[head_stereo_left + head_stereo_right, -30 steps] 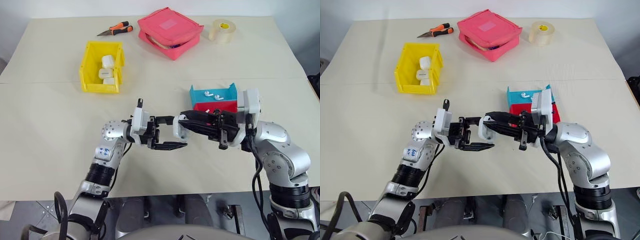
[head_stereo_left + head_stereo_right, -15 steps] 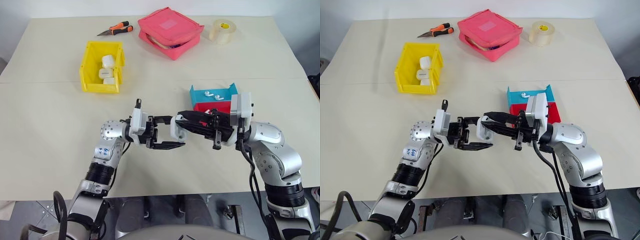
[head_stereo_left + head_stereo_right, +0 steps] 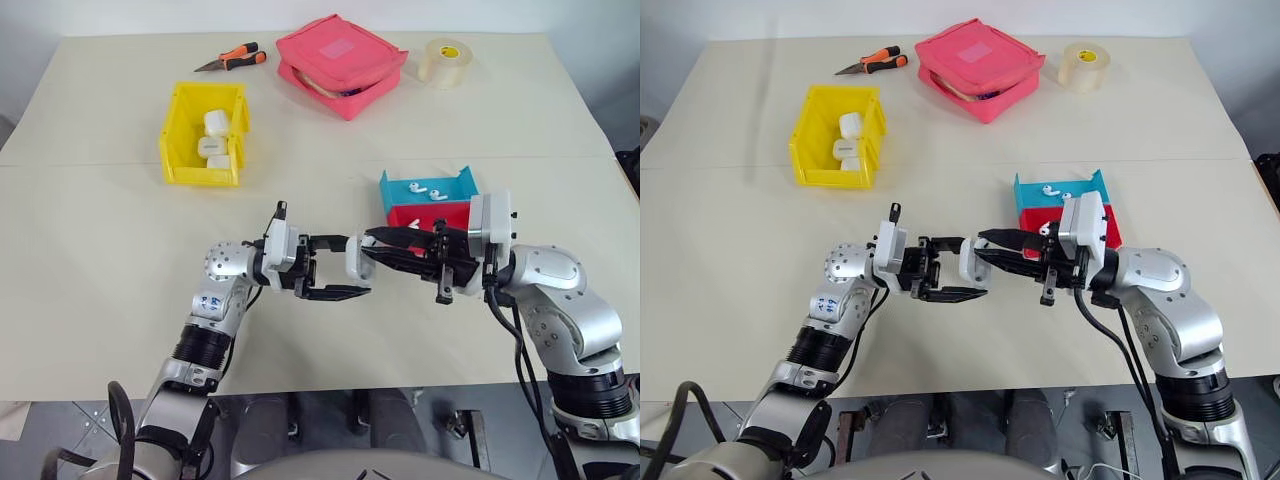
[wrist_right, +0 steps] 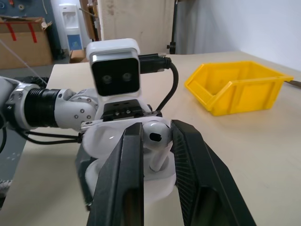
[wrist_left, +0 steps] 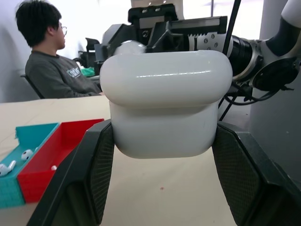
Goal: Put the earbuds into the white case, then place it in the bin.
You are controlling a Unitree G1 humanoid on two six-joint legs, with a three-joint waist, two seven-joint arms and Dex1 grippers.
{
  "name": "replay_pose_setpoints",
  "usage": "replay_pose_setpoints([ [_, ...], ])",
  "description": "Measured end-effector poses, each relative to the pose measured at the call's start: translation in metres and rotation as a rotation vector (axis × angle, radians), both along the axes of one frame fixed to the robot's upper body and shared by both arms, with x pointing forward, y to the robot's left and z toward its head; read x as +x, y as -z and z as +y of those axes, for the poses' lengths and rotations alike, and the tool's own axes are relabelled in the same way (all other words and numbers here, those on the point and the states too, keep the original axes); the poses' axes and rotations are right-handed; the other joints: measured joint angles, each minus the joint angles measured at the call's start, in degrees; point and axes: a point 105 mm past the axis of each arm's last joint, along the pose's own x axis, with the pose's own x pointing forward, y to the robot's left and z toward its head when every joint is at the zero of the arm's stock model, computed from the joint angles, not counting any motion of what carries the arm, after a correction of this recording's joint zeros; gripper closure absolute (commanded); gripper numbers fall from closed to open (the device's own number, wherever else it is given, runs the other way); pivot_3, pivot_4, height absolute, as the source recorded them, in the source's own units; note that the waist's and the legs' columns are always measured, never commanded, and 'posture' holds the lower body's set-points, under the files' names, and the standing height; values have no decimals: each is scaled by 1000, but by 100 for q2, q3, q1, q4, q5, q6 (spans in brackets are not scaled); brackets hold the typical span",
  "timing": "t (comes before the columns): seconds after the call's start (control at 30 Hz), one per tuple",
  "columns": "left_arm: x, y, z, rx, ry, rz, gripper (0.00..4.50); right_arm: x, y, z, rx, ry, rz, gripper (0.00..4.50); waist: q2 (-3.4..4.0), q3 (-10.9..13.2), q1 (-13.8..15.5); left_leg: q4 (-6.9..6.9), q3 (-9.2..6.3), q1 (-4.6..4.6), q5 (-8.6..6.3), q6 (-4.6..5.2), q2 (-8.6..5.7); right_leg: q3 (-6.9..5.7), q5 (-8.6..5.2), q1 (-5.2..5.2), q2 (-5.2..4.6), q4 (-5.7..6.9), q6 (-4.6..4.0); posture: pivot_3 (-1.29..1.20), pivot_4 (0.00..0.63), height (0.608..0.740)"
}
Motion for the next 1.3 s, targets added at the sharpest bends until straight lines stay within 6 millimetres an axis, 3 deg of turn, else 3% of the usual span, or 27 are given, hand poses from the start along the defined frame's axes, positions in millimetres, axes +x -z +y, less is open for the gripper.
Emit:
replay_pose_setpoints([
  [1.3,7,-9,8,-24,-26,-81,1744,11,-16,22,-23,-102,-44,4009,0,0,-2,5,-10,-6,1,-1,-1,-13,0,4,0,0,0,0,150,740],
])
